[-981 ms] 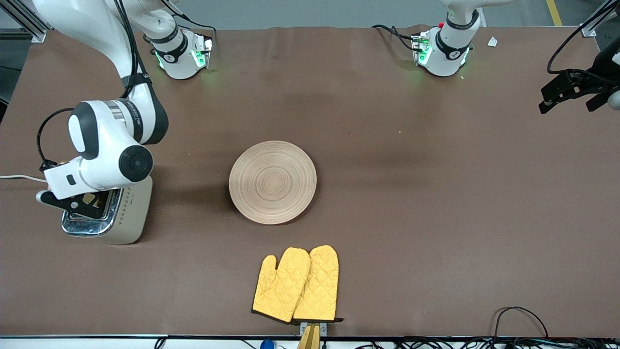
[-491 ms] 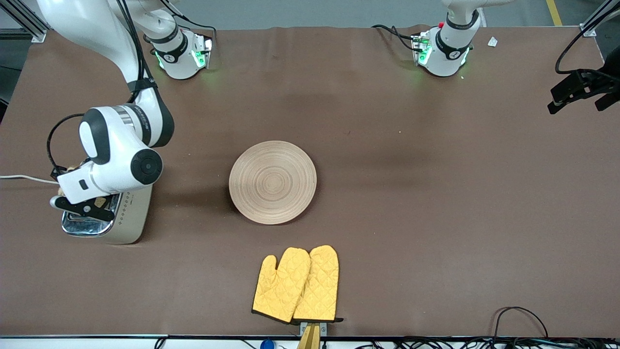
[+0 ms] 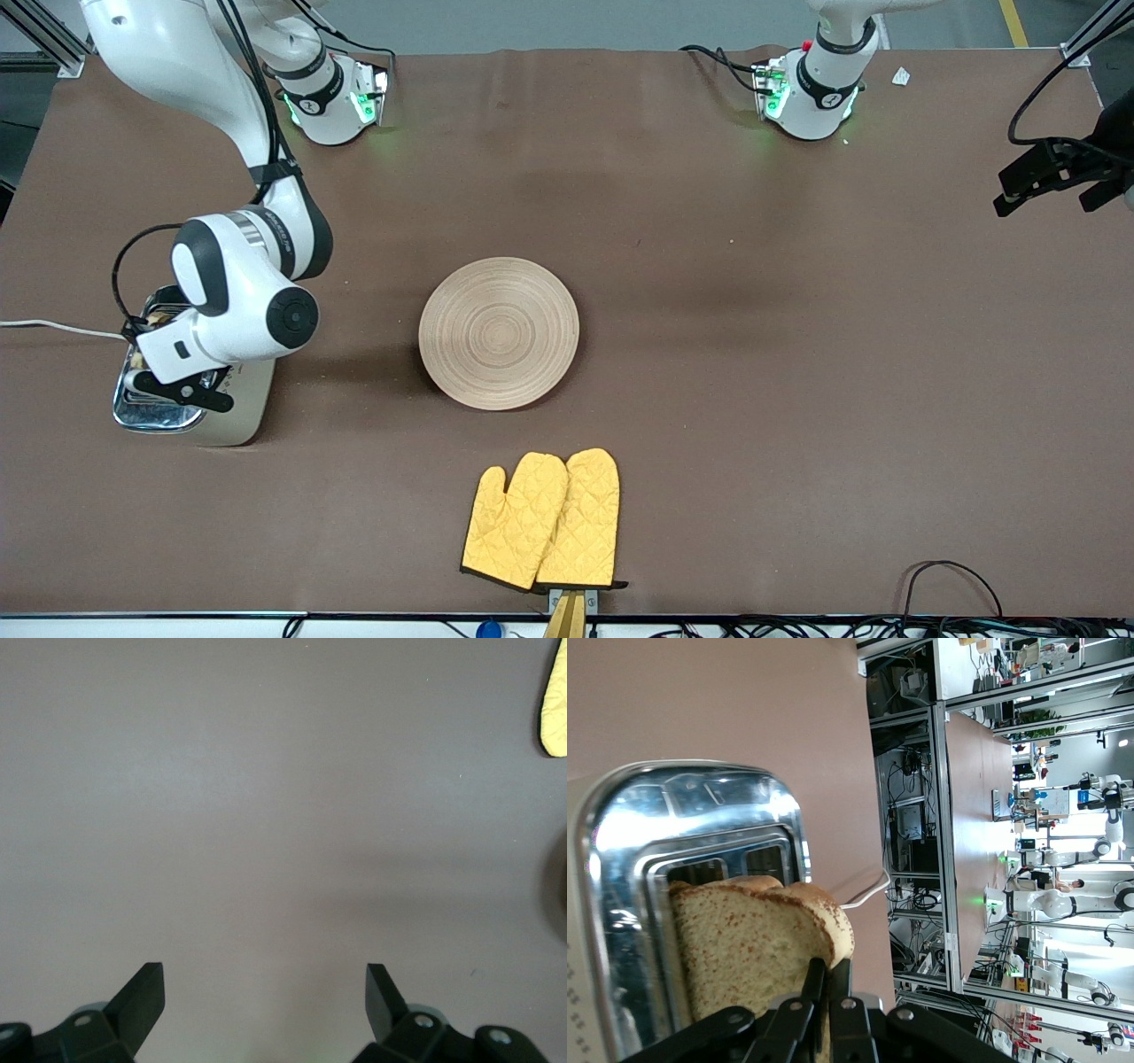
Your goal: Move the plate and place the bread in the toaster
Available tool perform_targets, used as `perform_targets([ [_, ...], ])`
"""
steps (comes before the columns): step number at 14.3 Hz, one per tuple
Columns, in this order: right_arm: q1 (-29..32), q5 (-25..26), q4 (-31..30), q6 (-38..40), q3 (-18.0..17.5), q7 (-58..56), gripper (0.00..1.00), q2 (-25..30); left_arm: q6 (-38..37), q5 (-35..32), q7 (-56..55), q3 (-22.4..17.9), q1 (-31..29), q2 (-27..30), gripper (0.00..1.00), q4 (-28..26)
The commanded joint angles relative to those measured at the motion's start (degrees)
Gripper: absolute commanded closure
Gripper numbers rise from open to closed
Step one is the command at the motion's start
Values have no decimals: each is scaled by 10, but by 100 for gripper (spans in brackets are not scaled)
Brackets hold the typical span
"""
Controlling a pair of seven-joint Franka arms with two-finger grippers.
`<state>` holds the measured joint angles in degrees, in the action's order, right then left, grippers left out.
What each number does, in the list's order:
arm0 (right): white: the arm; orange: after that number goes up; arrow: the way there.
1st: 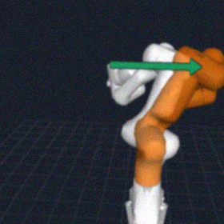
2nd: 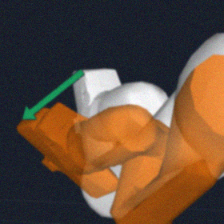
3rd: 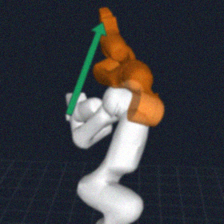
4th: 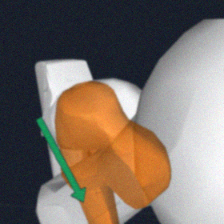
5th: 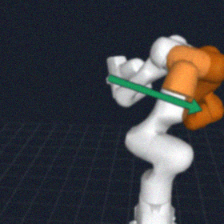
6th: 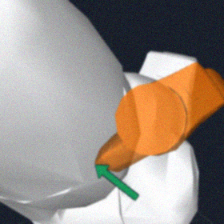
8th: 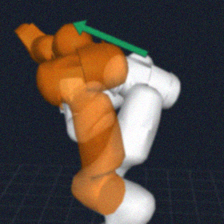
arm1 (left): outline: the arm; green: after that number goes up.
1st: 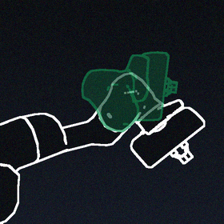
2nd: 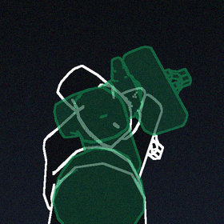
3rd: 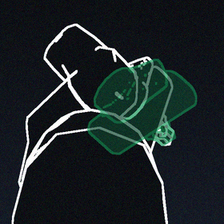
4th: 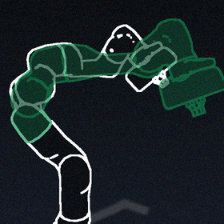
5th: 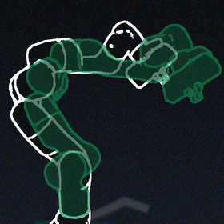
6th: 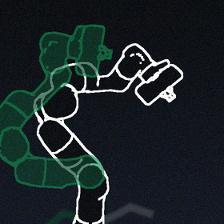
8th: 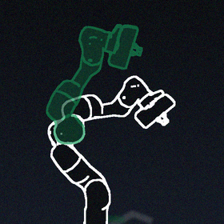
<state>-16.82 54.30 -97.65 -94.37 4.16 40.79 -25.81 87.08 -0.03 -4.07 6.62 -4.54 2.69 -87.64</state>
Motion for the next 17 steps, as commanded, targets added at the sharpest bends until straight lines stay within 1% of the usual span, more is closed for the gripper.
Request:
perform_targets([
  [1,-4,19,-8,-8,-2,31,95,-13,1,0,6,1,1,-8,0,15],
  [3,-10,18,-9,-9,-2,41,91,-20,1,1,6,1,-4,-10,0,15],
  [4,-14,17,-6,-6,-2,41,82,-20,0,0,7,1,-3,-8,0,15],
  [5,-22,14,-1,-1,-2,41,60,-22,0,0,7,1,-3,-7,0,14],
  [7,-37,7,4,10,-4,37,23,-21,-1,0,7,2,-3,-7,0,12],
  [8,-45,-1,7,27,-7,36,11,-21,-1,0,7,2,-3,-7,0,12],
  [9,-56,-18,17,36,-9,37,4,-21,-1,0,7,2,-3,-7,0,12],
  [10,-74,-52,32,44,-8,36,0,-19,-2,0,7,2,-1,-7,0,10],
  [12,-94,-122,87,74,-9,36,0,-16,-2,0,7,3,1,-7,0,11],
  [13,-96,-181,128,83,-9,35,0,-10,-2,0,7,3,1,-7,0,11],
  [15,-88,-295,182,82,-5,31,0,20,-2,0,6,4,1,-7,0,10],
  [17,-74,-361,196,78,-6,9,0,49,-3,0,6,10,1,-7,0,9],
])
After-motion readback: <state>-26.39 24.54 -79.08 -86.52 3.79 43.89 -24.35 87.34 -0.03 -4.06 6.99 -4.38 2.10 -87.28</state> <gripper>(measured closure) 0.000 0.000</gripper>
